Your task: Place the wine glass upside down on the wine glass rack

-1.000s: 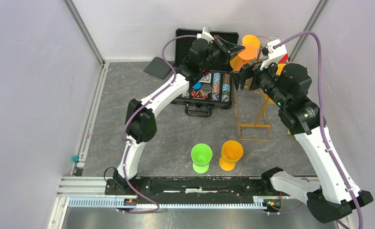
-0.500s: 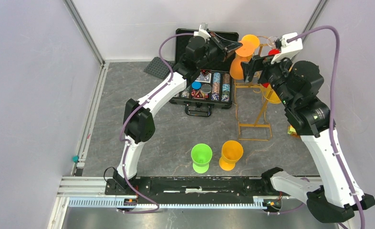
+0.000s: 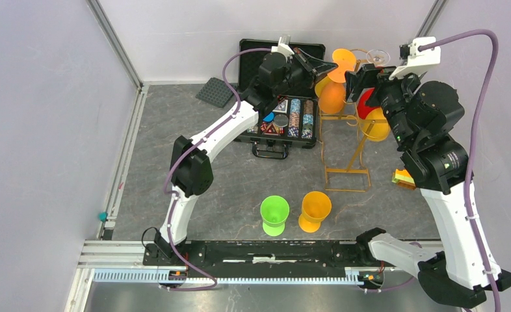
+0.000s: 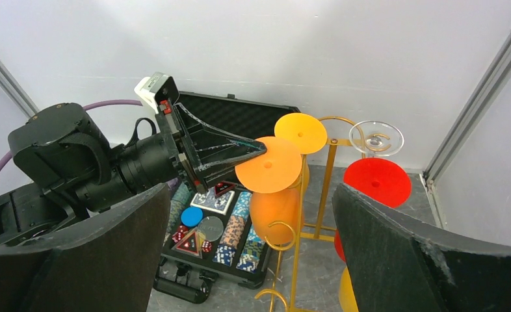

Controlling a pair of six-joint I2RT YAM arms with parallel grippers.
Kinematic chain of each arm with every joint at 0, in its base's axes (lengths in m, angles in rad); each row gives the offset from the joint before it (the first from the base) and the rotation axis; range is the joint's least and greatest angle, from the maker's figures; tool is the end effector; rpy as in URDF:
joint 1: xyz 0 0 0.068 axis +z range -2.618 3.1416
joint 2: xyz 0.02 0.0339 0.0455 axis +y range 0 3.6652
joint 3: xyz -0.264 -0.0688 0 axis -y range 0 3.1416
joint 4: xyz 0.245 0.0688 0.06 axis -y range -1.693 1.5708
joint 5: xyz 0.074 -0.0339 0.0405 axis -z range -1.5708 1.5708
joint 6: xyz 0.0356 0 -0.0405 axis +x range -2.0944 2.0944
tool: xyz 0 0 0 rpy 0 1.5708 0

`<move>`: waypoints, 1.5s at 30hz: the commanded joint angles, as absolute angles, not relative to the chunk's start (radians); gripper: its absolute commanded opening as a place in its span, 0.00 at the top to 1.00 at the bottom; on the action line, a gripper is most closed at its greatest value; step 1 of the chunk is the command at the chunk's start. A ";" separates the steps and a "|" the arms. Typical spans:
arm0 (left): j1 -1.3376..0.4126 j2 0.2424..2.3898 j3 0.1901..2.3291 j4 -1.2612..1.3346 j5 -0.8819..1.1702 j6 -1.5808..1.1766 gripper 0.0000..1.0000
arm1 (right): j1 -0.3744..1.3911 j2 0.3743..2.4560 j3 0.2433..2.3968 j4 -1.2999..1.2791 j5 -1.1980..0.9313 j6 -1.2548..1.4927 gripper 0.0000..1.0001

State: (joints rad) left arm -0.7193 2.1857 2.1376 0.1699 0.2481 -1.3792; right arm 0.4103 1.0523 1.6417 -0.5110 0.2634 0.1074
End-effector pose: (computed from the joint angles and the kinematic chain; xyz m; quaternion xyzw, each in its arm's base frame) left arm 0.3911 -0.3542 0.3905 -0.1254 0.6522 -0.6851 0.2991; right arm 0.1573 0.0583 0.5374 -0.0062 0.6798 0.1001 0.7265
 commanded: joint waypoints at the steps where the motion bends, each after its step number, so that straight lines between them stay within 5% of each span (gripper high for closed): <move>1: -0.732 2.196 2.179 0.207 0.261 -1.395 0.97 | 0.407 1.049 1.658 -0.505 0.263 0.113 0.01; 45: -0.716 2.246 2.260 0.166 0.242 -1.329 0.97 | 0.408 1.032 1.627 -0.505 0.226 0.123 0.01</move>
